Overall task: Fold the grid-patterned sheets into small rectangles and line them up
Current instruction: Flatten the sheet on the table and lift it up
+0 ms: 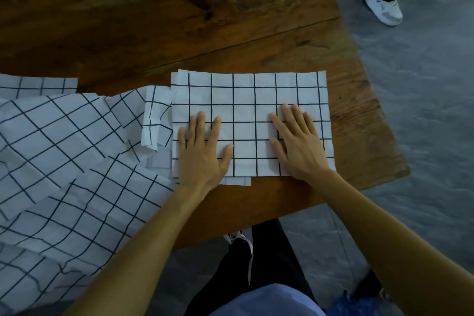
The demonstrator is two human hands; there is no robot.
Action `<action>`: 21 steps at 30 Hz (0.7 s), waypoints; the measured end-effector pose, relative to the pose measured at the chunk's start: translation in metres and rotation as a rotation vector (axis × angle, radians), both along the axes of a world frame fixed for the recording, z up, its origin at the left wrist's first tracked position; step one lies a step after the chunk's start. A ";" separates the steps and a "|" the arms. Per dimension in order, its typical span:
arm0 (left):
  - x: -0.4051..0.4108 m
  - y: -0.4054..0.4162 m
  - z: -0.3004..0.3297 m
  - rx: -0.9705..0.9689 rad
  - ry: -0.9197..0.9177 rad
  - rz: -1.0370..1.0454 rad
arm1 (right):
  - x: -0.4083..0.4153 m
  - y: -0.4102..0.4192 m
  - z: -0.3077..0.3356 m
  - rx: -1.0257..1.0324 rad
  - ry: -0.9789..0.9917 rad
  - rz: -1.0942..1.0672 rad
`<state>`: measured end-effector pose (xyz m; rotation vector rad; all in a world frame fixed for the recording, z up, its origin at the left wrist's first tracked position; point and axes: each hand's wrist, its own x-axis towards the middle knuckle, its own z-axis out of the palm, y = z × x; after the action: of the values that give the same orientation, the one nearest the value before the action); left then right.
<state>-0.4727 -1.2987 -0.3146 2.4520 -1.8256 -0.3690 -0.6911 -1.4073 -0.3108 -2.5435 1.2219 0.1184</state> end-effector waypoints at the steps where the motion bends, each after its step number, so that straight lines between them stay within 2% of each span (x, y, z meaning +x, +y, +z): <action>1: 0.000 0.000 0.000 0.006 -0.004 0.003 | 0.001 0.000 0.001 -0.008 -0.017 -0.003; 7: 0.000 0.001 0.002 0.029 -0.022 0.002 | 0.009 0.024 0.024 -0.091 -0.230 0.076; 13: 0.003 -0.004 0.007 0.043 0.014 -0.031 | 0.021 0.062 0.026 -0.034 -0.171 0.101; 21: 0.000 -0.008 0.008 0.029 0.050 -0.036 | 0.013 0.065 0.014 -0.141 -0.226 0.161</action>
<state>-0.4724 -1.3067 -0.3061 2.4084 -1.8591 -0.4576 -0.6778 -1.3422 -0.2966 -2.6850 0.9711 -0.2214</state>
